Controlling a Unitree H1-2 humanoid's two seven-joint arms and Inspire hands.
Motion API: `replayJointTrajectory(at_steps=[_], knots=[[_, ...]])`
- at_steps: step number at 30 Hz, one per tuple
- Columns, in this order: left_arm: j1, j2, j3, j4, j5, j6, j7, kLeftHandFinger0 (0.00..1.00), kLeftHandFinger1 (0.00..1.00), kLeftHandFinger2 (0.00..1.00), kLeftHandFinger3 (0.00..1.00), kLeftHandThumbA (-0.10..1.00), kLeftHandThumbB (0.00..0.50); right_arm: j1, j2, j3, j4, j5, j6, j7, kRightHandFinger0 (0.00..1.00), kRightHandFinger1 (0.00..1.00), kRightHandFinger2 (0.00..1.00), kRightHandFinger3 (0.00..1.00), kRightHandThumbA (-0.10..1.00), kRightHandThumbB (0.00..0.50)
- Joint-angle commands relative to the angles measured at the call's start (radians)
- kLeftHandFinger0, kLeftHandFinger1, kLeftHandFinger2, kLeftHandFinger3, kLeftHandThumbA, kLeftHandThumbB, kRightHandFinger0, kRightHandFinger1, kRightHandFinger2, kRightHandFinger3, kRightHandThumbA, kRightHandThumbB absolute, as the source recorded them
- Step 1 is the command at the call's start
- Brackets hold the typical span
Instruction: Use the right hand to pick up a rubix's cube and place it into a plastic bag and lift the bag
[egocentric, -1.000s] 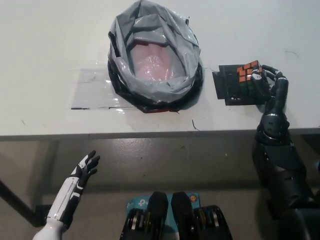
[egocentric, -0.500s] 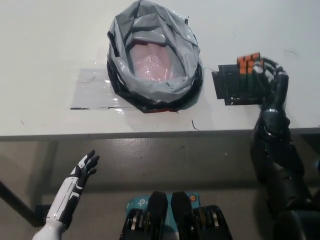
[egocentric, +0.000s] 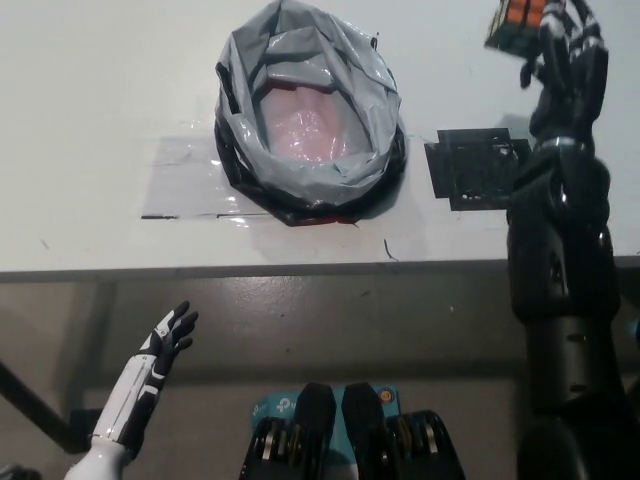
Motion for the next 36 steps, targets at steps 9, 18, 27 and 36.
replayJointTrajectory(at_steps=[9,18,27,36], knots=[[0.004,0.007,0.006,-0.026,-0.019,-0.028,-0.01,1.0,1.0,1.0,1.0,1.0,0.205,-0.196,0.039,0.232,0.218,-0.153,-0.049,0.036,0.0,0.33,0.72,0.62,-0.1,0.229],[-0.01,0.005,0.003,-0.016,-0.012,-0.039,-0.008,1.0,1.0,1.0,1.0,1.0,0.226,-0.279,0.115,0.458,0.529,-0.319,-0.093,-0.07,0.02,0.31,0.66,0.68,-0.1,0.223],[-0.03,0.01,0.001,-0.025,-0.01,-0.033,-0.012,0.98,1.0,1.0,1.0,1.0,0.239,-0.295,0.105,0.548,0.737,-0.396,-0.189,-0.184,0.03,0.38,0.78,0.83,-0.1,0.199],[-0.033,0.012,0.002,-0.025,-0.014,-0.033,-0.012,0.98,1.0,1.0,1.0,1.0,0.231,-0.296,0.043,0.69,0.695,-0.587,-0.186,-0.403,1.0,1.0,1.0,1.0,0.55,0.286]])
